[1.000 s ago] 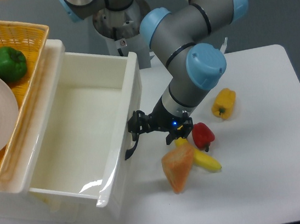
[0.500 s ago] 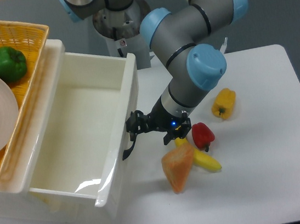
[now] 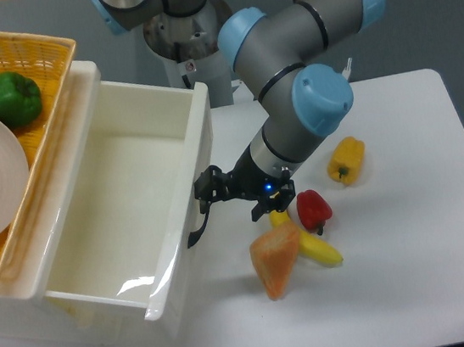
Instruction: Slide the top white drawer open
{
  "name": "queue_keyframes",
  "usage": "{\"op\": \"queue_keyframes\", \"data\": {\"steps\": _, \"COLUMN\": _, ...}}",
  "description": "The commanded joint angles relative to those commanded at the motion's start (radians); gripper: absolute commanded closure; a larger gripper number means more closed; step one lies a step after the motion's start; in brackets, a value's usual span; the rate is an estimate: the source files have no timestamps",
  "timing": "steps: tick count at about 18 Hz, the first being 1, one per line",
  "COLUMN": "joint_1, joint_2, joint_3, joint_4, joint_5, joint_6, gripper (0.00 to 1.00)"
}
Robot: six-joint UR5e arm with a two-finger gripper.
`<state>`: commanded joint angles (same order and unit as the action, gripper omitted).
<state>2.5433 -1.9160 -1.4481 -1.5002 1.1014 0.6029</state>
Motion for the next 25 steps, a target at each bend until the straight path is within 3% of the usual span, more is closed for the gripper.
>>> {"op": "queue_keyframes", "data": {"steps": 4, "joint_1": 0.012, "joint_2": 0.002, "joint_3": 0.015, "joint_4": 0.017, "joint_5": 0.003, "joint_6": 0.005, "gripper": 0.0}}
{"op": "queue_keyframes", "data": {"steps": 10, "joint_1": 0.029, "joint_2": 0.015, "joint_3": 0.015, "joint_4": 0.142, "joint_5": 0.015, "joint_6": 0.13, "gripper": 0.0}}
{"op": "queue_keyframes", "data": {"steps": 12, "joint_1": 0.026, "joint_2": 0.014, "joint_3": 0.015, "joint_4": 0.164, "joint_5": 0.075, "joint_6": 0.178, "gripper": 0.0}}
{"op": "queue_keyframes", "data": {"steps": 17, "joint_1": 0.026, "joint_2": 0.012, "joint_3": 0.0, "joint_4": 0.176, "joint_5": 0.209, "joint_6": 0.369, "gripper": 0.0}}
{"op": "queue_keyframes", "data": {"steps": 25, "joint_1": 0.034, "joint_2": 0.003, "joint_3": 0.005, "joint_4": 0.198, "joint_5": 0.288, "joint_6": 0.394, "gripper": 0.0}}
